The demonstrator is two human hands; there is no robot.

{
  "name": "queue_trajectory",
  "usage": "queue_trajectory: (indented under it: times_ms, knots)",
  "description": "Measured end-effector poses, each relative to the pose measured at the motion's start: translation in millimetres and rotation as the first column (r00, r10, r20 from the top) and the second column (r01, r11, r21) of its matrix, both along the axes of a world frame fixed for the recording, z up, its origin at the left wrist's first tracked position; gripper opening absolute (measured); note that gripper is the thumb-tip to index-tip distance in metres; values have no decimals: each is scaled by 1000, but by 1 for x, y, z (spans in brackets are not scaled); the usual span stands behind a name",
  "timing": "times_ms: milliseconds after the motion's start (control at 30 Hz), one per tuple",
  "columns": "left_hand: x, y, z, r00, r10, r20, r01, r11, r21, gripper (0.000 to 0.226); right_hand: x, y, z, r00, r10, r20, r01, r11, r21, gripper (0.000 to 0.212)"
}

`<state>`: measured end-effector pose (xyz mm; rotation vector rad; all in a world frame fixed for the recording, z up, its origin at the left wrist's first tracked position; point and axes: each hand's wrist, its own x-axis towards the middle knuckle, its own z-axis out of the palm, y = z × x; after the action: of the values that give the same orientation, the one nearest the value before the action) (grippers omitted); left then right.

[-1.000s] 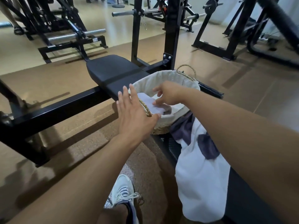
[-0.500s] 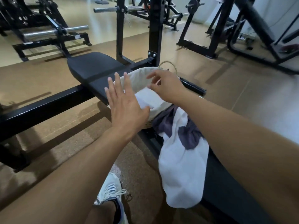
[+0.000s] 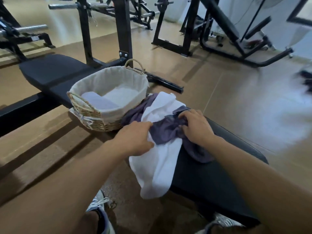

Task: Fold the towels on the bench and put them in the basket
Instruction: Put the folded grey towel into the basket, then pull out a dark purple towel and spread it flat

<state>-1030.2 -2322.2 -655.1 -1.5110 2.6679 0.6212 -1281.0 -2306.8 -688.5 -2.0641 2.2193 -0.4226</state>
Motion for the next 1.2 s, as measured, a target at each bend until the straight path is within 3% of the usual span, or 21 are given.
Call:
queue_trajectory:
  times_ms: [133, 200, 333, 467, 533, 633, 700, 767, 867, 967, 1100, 1200]
  knots:
    - [-15, 4, -2, 995, 64, 82, -51, 987, -150, 71, -6, 28, 23, 993, -6, 120, 16, 997, -78, 7]
    - [-23, 7, -2, 992, 121, 29, -110, 959, -260, 69, -7, 44, 43, 980, 44, 196, -35, 998, -48, 6]
    - [-36, 4, -3, 980, 36, -197, -112, 915, -387, 44, -9, 75, 90, 931, 158, 328, -228, 956, 186, 9]
    - [-44, 1, -11, 996, -90, -29, 77, 953, -292, 55, -11, 94, 102, 890, 77, 448, -312, 821, 478, 18]
    - [-49, 2, -14, 987, -157, 16, 156, 955, -253, 51, -20, 93, 87, 919, 51, 391, -254, 835, 488, 20]
    - [-55, 4, -11, 980, -199, 3, 192, 942, -274, 28, -37, 91, 68, 996, 58, 66, -83, 873, 481, 35]
    - [-58, 5, -9, 978, -209, -25, 192, 933, -303, 15, -44, 94, 60, 992, 48, 121, -106, 834, 541, 46]
    - [-60, 6, -7, 972, -197, -125, 146, 933, -328, 13, -48, 99, 54, 983, 35, 180, -135, 804, 579, 52]
    - [-60, 6, 2, 908, -101, -406, -78, 913, -401, 11, -48, 107, 53, 985, 28, 173, -122, 816, 565, 43]
    - [-58, 6, 11, 781, 64, -622, -281, 924, -258, 13, -37, 116, 61, 974, 9, 227, -119, 872, 475, 41]
    - [-54, 5, 11, 651, 119, -750, -311, 943, -120, 13, -1, 128, 63, 986, -34, 162, -36, 911, 411, 65]
    - [-55, 8, 14, 612, 111, -783, -332, 935, -127, 11, 21, 134, 55, 997, -40, 72, 16, 951, 308, 62]
